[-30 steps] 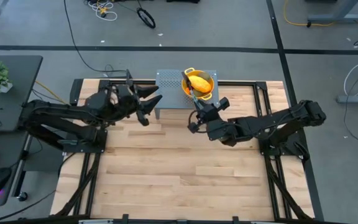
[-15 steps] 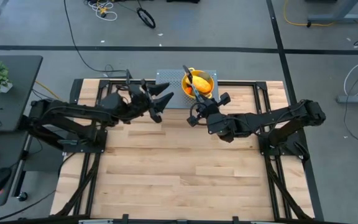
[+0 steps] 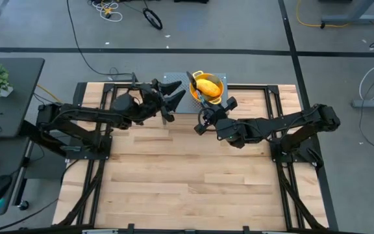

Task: Pick & Place Fruit
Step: Put the blue patterned table knife on the shelf

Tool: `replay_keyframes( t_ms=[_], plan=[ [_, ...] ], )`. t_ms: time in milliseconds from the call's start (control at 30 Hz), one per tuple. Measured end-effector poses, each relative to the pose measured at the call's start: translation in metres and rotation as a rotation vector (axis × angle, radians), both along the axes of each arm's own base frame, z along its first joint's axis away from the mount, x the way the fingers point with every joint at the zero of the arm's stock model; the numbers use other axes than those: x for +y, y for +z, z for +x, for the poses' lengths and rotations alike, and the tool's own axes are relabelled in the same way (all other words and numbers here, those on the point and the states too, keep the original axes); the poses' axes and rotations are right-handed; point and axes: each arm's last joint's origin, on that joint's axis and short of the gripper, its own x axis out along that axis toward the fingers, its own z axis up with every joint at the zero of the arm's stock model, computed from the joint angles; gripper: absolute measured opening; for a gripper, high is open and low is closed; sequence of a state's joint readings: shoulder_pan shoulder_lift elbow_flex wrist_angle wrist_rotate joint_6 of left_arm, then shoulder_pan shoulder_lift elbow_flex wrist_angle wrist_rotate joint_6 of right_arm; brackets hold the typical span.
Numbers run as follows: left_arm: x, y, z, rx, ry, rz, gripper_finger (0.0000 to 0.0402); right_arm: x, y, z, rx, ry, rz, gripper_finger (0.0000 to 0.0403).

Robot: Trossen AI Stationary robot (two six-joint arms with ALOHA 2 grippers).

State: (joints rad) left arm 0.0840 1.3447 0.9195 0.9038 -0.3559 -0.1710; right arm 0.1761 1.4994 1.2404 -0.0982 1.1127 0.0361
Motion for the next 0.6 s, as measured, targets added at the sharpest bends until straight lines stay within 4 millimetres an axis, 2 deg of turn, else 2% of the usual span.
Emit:
replay_keyframes(
  t_ms=[233,600],
  plan=[
    [0.009,0.013,0.001,-0.003,-0.029,0.029,0.0232,-0.004,-0.001,0.002,0.003,0.05,0.024,0.0064],
    [0.009,0.015,0.003,0.036,-0.019,0.026,0.0232,-0.008,0.0,0.002,-0.001,0.021,0.019,0.0064]
  ],
)
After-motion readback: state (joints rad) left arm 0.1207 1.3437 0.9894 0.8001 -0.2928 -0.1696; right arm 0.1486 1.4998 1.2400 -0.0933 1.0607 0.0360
